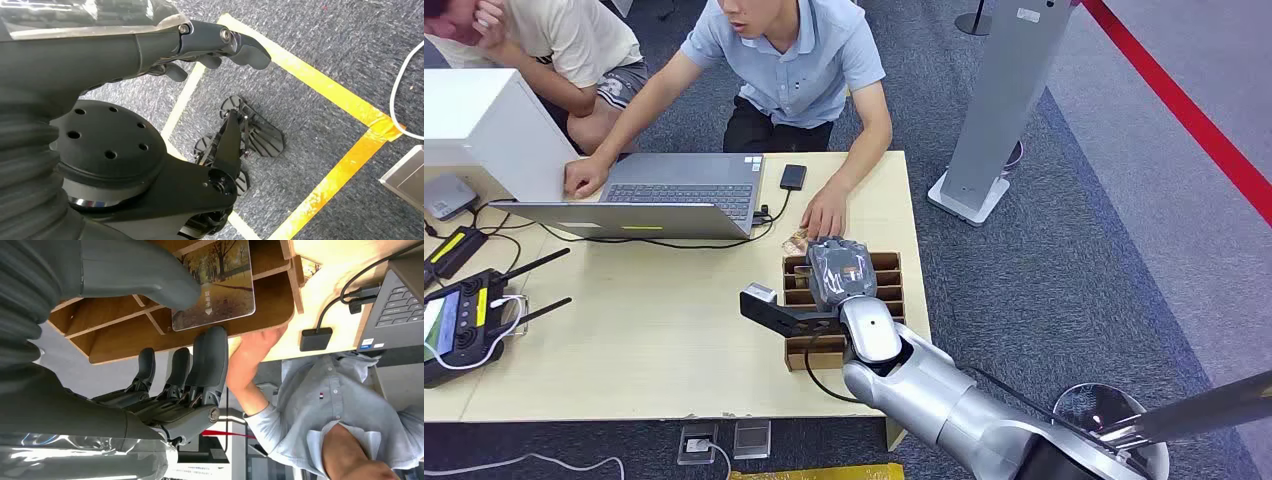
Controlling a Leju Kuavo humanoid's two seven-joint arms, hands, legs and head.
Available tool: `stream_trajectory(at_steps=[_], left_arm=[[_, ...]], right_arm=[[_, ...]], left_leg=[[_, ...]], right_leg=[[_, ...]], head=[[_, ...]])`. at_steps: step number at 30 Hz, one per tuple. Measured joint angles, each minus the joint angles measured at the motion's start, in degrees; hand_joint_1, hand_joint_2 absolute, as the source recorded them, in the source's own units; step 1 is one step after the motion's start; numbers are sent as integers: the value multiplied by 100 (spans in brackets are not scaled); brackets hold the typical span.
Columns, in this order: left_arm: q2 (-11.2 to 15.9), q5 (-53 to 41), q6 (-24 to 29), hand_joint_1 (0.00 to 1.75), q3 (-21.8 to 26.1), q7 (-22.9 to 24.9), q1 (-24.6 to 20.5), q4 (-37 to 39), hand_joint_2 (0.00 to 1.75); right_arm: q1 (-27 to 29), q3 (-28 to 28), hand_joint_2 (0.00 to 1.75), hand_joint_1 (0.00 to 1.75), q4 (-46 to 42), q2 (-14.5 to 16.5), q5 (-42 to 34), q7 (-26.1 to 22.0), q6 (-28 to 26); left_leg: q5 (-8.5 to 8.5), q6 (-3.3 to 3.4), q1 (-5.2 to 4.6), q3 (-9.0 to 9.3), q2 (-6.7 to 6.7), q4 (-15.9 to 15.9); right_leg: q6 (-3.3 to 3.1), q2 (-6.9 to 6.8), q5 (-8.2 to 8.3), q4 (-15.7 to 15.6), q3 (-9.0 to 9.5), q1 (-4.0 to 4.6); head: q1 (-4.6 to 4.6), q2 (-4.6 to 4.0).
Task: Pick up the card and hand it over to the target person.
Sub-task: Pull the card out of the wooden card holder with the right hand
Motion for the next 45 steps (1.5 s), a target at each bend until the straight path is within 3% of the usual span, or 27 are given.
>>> stream_trajectory(at_steps=[13,27,31,39,45], left_arm=[[-77,74,39,0,-63,3,-39,112,175],[-74,88,39,0,-158,14,-49,130,175],[-65,92,39,0,-181,25,-48,118,175],[-96,128,39,0,-197,15,-68,184,175],[-125,159,39,0,-199,7,-80,223,175]], right_arm=[[74,181,175,99,241,167,47,-136,67],[28,110,175,114,222,149,21,-211,-88],[2,92,175,127,144,126,23,-215,-133],[-34,74,175,172,-168,88,38,-340,-322],[-48,59,175,175,-710,-4,72,-428,-432]], left_leg=[[1,0,0,4,2,-4],[-1,0,-1,-1,-2,4],[-3,0,-1,0,-2,4],[-2,0,0,-4,0,6],[-3,0,0,-8,1,9]], right_leg=[[0,2,1,-4,4,0],[1,-2,-2,2,0,-1],[1,-1,-3,2,0,-1],[1,0,-2,5,-4,0],[1,2,-2,8,-9,0]], head=[[0,0],[0,0],[0,0],[0,0],[0,0]])
